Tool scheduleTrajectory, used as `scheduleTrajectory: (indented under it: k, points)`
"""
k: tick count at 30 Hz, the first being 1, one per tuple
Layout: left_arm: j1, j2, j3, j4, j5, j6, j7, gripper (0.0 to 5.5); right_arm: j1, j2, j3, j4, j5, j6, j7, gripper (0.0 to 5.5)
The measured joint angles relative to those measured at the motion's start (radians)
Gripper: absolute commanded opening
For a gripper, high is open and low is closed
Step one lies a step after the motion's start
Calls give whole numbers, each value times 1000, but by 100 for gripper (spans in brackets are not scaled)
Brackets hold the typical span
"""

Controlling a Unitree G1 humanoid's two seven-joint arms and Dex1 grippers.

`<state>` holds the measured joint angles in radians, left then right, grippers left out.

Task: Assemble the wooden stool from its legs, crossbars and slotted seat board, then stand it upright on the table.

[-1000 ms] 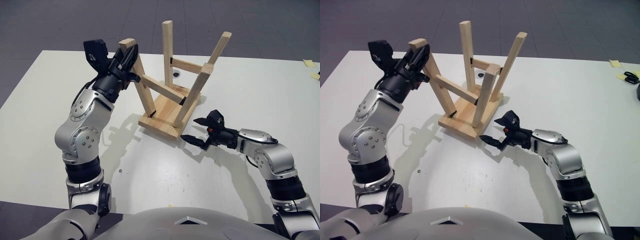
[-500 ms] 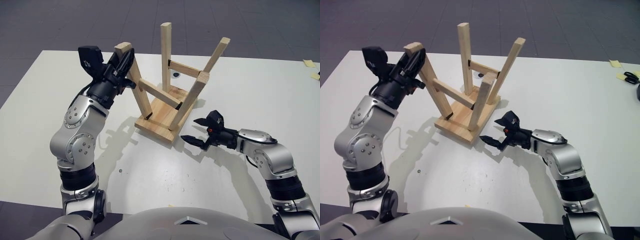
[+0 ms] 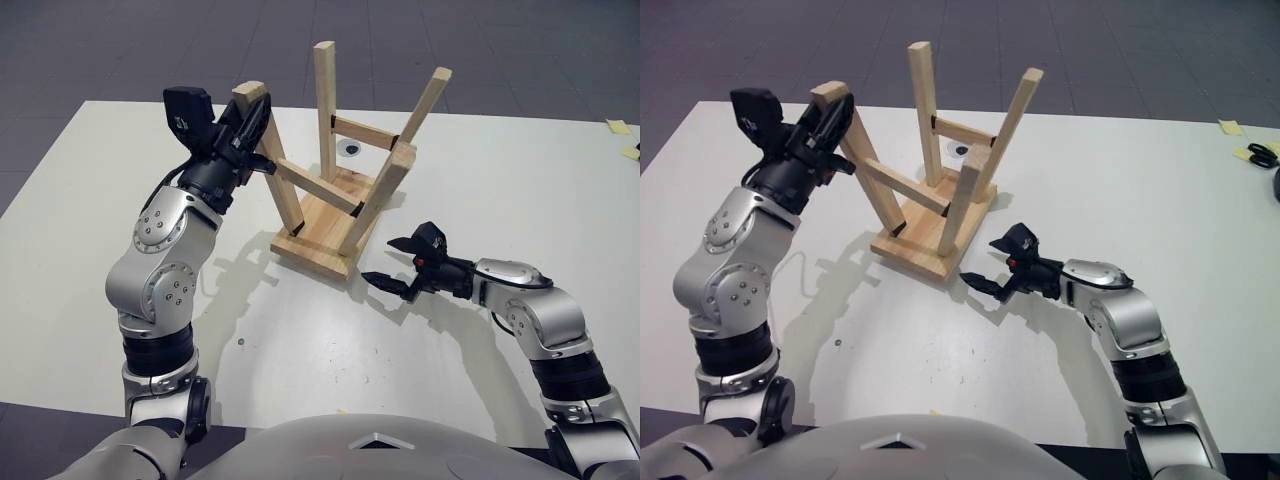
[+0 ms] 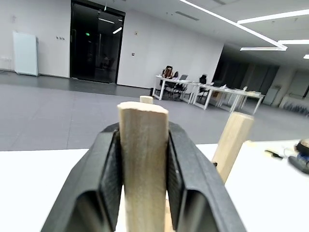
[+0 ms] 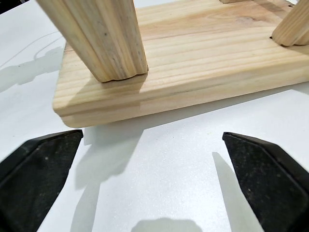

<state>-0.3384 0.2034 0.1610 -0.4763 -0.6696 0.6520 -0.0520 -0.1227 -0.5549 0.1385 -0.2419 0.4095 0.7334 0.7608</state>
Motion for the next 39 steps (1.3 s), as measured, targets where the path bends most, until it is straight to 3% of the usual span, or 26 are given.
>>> scheduleTrajectory:
  k: [5, 10, 14, 18, 21, 30, 36, 39]
  points:
    - [-16, 16, 28, 11, -52, 25, 48, 103, 0, 0, 0, 0, 0, 0, 0, 540]
    - [-9, 95, -85, -17, 32, 13, -13, 103, -4, 1, 0, 2, 1, 1, -2, 540]
    - [4, 105, -106, -16, 49, 1, -30, 102, -12, 1, 0, 5, 1, 0, 0, 540]
    - [9, 102, -84, -8, 75, -24, -30, 102, -13, 1, -1, 8, 5, 1, 2, 540]
    - [7, 56, 7, 1, 19, -24, 16, 102, -13, 4, -10, 6, 20, -2, 14, 540]
    - [68, 88, 49, -29, -4, -15, -48, 102, -23, 3, -86, -125, 219, 17, 130, 540]
    - [104, 101, 99, -52, -45, -17, -98, 102, -145, 46, -112, -155, 238, -6, 44, 540]
    - [105, 96, 110, -52, -56, -23, -102, 102, -185, 72, -123, -156, 246, -8, 5, 498]
